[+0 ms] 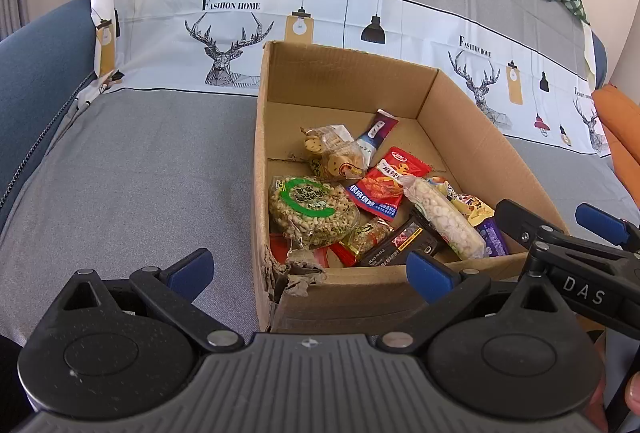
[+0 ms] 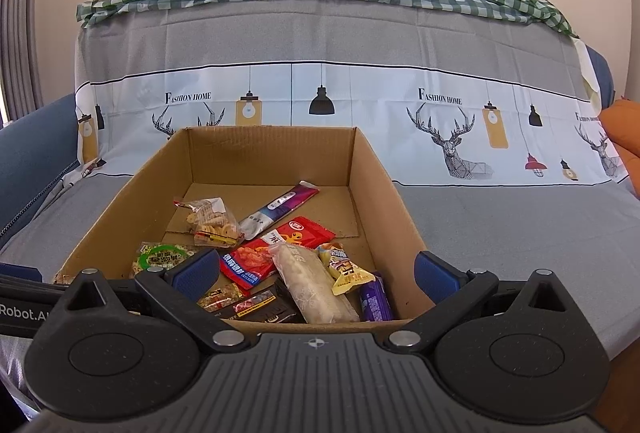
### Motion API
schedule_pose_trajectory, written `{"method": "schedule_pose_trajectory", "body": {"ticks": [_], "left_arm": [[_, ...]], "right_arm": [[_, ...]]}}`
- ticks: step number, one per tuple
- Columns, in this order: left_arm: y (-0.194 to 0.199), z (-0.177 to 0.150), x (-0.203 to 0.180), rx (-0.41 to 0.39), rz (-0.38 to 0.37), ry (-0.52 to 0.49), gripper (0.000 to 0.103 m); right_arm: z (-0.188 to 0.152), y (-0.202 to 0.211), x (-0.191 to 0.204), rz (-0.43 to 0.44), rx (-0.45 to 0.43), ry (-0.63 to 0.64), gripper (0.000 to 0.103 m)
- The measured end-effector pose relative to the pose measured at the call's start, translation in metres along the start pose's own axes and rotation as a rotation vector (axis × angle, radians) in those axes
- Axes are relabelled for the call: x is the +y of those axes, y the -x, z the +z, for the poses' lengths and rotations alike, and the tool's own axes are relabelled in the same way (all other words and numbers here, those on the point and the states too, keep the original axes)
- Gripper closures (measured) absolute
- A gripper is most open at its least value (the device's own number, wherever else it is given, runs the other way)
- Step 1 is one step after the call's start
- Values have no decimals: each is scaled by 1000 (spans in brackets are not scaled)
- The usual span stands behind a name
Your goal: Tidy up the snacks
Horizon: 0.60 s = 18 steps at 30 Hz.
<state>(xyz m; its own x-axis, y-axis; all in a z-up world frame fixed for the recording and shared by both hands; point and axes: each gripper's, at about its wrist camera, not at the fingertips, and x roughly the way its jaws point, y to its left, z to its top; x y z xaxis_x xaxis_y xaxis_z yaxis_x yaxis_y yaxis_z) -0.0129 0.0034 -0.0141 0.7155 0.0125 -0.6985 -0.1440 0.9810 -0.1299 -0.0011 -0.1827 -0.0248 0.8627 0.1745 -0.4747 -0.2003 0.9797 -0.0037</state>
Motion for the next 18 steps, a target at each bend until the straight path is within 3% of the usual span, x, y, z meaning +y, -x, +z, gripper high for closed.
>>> {"method": "schedule_pose_trajectory", "body": {"ticks": [18], "left_arm": [[-1,0,0,-4,-8,-3,1]], "right_arm": [[0,0,1,0,1,1,1]]}}
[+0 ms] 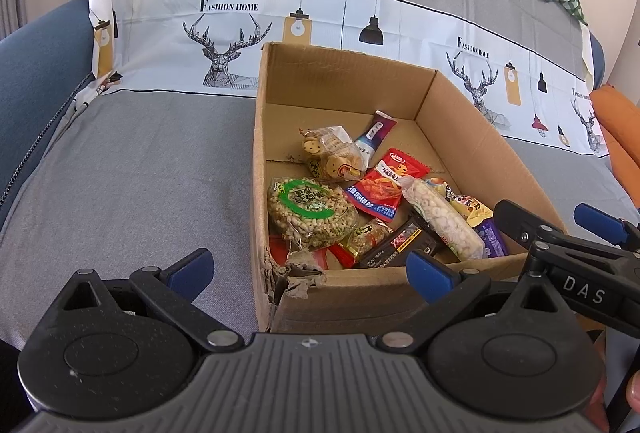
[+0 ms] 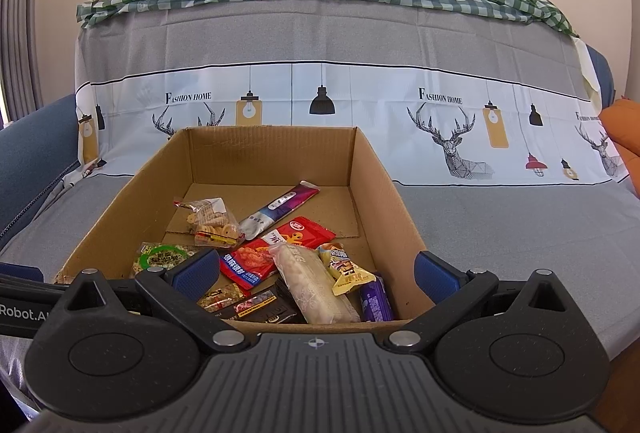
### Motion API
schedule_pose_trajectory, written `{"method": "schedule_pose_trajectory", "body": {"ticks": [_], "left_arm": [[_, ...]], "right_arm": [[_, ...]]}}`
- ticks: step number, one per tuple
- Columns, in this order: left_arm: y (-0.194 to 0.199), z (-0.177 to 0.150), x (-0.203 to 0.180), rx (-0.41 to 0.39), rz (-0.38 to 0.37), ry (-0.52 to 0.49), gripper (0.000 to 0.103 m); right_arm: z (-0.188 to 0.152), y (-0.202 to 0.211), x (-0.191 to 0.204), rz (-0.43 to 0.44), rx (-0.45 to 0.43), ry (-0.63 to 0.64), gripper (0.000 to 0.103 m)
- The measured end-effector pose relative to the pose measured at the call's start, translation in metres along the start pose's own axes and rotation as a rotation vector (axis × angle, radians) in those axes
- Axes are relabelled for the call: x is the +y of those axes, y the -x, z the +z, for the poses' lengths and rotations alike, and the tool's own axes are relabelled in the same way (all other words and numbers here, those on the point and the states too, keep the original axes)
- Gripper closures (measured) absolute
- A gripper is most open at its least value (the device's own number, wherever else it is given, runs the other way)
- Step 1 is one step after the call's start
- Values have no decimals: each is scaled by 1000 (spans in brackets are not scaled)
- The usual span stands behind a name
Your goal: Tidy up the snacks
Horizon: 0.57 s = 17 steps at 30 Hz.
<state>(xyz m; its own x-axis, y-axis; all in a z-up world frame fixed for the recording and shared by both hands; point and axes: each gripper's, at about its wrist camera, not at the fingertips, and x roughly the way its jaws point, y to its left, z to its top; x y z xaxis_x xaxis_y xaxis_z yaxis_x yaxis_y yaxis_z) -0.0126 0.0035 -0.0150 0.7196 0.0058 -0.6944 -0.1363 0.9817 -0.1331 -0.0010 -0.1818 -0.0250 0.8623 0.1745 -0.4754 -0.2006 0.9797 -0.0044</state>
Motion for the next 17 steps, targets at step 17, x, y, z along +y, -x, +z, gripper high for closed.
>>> {"method": "schedule_pose_trajectory", "body": {"ticks": [17], "left_arm": [[-3,6,0,-46,-36,-44,1]], "right_arm": [[8,-3,-12,28,-32,-19,1]]}}
